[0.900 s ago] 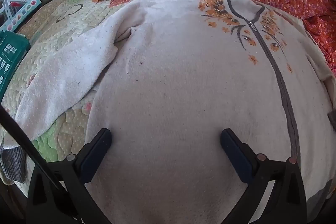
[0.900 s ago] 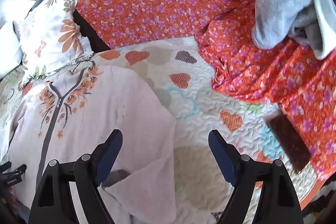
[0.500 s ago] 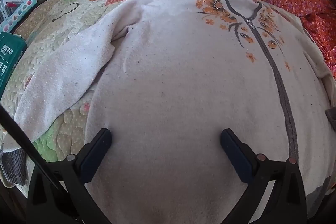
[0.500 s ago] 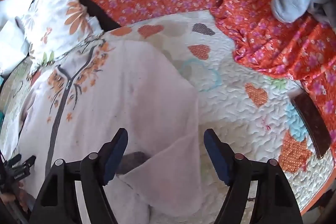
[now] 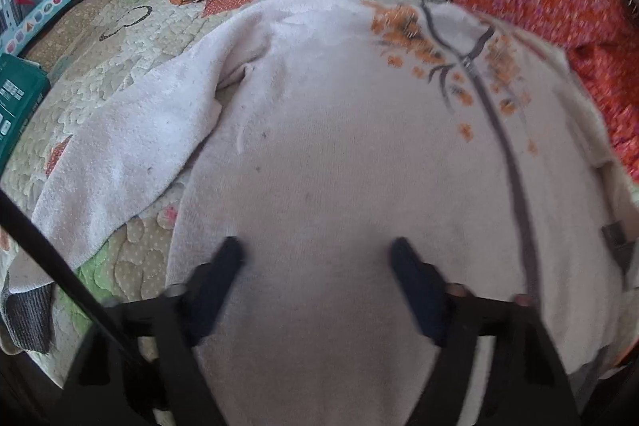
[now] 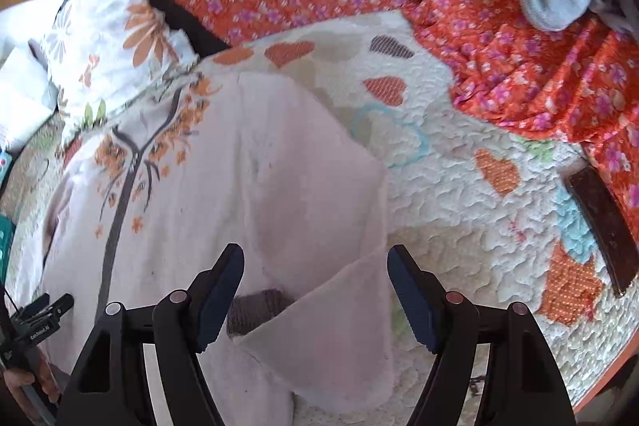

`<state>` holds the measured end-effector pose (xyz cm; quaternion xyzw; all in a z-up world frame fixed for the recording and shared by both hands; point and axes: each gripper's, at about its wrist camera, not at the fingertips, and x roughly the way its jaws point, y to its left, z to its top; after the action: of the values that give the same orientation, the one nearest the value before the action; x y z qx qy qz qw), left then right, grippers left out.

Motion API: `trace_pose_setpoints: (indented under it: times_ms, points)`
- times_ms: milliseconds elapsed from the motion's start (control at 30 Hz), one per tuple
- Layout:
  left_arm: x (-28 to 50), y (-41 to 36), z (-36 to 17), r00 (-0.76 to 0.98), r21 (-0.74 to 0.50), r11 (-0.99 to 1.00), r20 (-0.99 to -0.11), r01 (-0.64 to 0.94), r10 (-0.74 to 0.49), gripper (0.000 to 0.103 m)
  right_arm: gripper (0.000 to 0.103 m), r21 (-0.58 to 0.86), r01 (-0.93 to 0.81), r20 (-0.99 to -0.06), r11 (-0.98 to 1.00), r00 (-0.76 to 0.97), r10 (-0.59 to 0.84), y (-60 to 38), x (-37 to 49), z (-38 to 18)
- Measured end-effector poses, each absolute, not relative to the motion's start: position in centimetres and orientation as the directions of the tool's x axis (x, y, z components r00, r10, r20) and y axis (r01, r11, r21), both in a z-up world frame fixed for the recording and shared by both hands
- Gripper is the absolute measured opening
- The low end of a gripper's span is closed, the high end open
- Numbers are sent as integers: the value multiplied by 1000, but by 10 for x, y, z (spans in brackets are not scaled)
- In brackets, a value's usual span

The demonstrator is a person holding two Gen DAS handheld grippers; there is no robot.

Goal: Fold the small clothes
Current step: 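Move the right gripper toward the grey knit cuff of a sleeve, then close the right gripper on the grey sleeve cuff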

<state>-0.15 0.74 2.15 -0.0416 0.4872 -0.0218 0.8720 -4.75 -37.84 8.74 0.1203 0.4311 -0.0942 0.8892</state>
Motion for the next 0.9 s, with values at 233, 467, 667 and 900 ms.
trace_pose_setpoints:
  times_ms: [233,467,667,900]
  points:
    - [-7,22,49,592,-192,981,-793,-21,-143,61,65,210,234,-759,949,651,7,-395,-69,100]
    - [-3,27,53,588,-242,970,-788,-21,-184,61,62,138,55,-752,989,656,68,-363,-88,98]
    - [-3,28,48,574,-245,969,-798,-26,-187,61,61,-37,-145,-773,989,631,64,-300,-93,86]
    - [-4,31,58,586,-282,959,-781,-23,-216,61,5,-399,-82,-784,913,546,-294,-295,-79,42]
